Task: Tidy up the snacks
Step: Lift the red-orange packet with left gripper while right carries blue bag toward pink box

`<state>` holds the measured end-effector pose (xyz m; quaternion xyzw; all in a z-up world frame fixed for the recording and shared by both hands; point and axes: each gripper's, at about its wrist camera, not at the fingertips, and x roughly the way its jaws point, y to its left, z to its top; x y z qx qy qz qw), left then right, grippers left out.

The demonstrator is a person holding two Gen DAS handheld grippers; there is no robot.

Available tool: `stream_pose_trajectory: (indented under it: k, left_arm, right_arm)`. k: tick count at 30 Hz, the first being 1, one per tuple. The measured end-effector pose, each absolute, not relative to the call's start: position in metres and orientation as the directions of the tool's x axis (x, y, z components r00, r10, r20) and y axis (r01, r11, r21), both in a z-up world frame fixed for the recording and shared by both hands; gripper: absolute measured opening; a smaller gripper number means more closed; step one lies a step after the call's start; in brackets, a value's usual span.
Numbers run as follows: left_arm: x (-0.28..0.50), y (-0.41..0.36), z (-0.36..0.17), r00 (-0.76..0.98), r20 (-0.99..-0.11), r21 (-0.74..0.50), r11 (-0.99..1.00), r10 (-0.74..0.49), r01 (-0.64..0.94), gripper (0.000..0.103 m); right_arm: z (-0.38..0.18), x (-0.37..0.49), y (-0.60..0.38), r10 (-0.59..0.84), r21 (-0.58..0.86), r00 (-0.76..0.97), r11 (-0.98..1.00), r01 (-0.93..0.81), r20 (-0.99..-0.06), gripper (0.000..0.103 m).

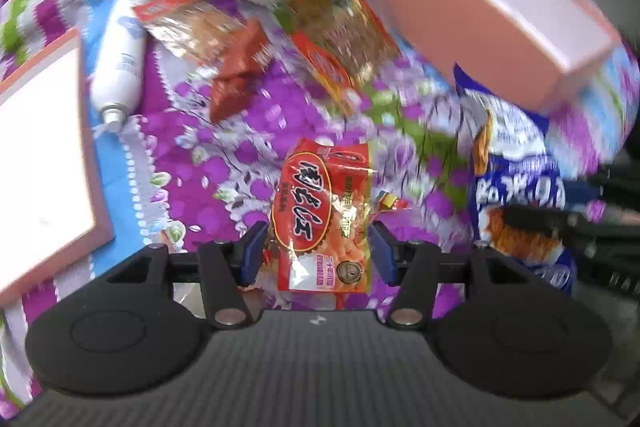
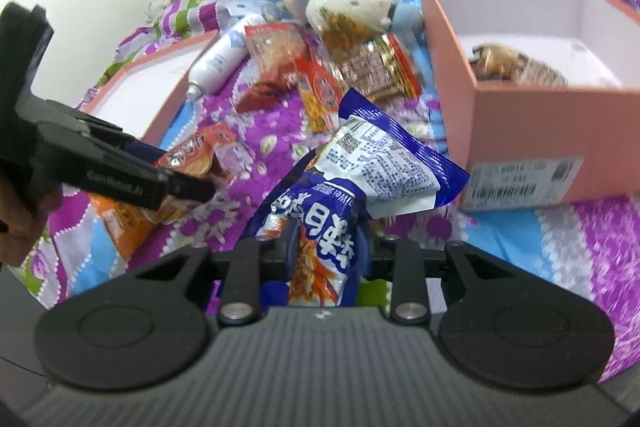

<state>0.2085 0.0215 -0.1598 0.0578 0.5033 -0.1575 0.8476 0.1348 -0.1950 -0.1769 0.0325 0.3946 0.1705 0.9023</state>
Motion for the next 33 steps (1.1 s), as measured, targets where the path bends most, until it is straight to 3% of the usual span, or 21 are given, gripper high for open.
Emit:
stream_pose_trajectory:
  k: [7,13,25,33]
  left_arm:
    - [0.207,0.030,-0.116,0.529,-0.819,-0.179,0.975,-0.222,0.132,0.060]
    - [0.217,0.021,-0.069,0.607,-0.758,-0.249,0.966,-0.240,0.071,0.060]
    - [0.261,-0.047,0.043,0.726,-0.593,-0.336,0.926,-0.348,0.169,0.060]
    - [0.315,-0.121,0.056,0.672,-0.612,-0.371,0.902,-0.416,0.220,0.060]
  right_arm:
    - [-0.136,0.138,-0.203,0.333,0.168,0.686,0.940,-0.299,-0.647,0.032]
    - [-0.088,0.148,-0.218,0.307,0.117,0.762,0.948,-0.295,-0.570,0.032]
    - [0.012,0.178,-0.272,0.200,0.036,0.903,0.979,-0.202,-0.381,0.032]
    - [0.022,0.216,-0.331,0.103,0.052,0.910,0.995,-0.090,-0.401,0.032]
